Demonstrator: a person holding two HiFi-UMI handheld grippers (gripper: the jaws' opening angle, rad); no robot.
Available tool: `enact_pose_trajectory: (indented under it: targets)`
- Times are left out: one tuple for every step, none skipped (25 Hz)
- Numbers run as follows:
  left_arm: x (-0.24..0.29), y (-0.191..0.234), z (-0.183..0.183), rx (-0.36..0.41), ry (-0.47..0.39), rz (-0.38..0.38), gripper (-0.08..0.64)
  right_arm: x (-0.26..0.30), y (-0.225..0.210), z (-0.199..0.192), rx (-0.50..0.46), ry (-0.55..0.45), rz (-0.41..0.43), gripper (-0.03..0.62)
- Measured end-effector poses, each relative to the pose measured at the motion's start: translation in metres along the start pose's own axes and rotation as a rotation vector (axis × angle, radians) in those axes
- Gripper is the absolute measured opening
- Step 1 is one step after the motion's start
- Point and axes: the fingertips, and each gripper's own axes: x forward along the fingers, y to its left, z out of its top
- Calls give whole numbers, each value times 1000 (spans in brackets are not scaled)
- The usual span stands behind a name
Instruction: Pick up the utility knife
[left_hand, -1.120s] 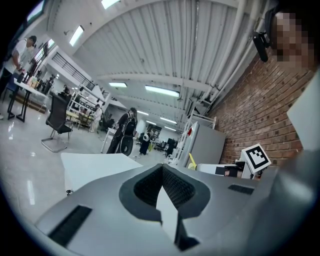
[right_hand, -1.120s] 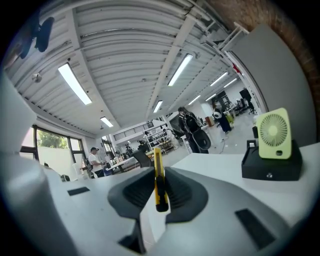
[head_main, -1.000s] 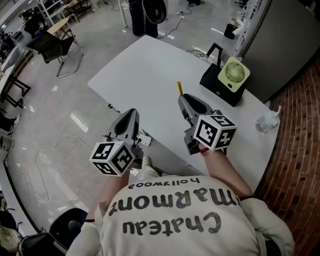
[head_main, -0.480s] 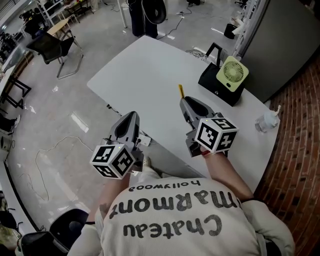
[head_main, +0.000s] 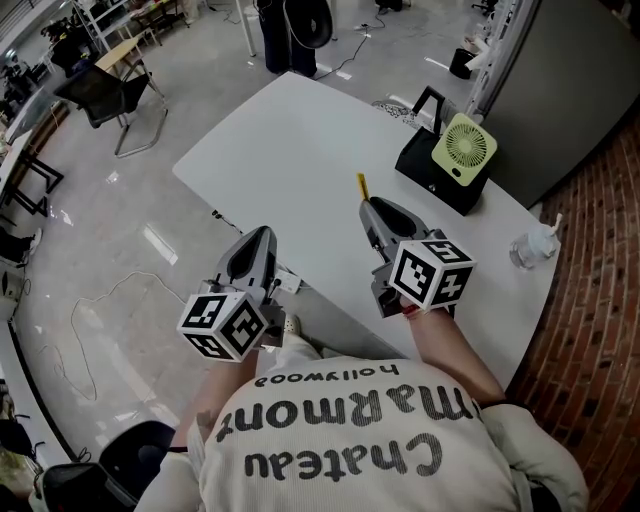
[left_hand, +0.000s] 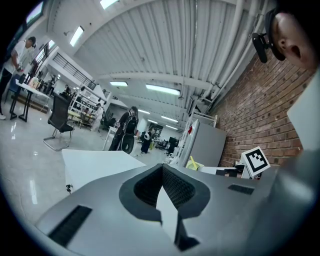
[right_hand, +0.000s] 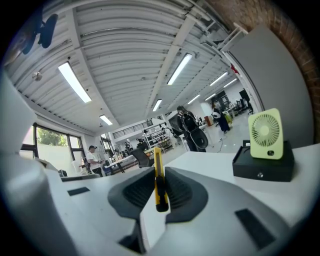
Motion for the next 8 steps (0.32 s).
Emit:
enact_pose_trajectory:
  targets:
    - [1,0,-1,0,2,1,0,0,-1,-1,0,3,0,61]
    - [1,1,-1,-1,4,3,0,1,-2,-2,1,6,0,61]
    - [2,1,-1,-2,6,4,0,2,-3,-2,2,9,0,61]
    - [3,2,-1,-2,6,4,0,3,-3,-3,3,11,0,61]
    - [4,3,-1,-3,7,5,0,4,-3,-3,4,14,1,61]
    - [5,4,-1,-5,7,6,0,5,-4,-3,5,16,2,61]
    - [6,4,-1,-6,8,8,0,7,-5,-3,5,18,2,61]
    - [7,5,-1,-8,8,9,0,8,-5,-4,6,21,2,61]
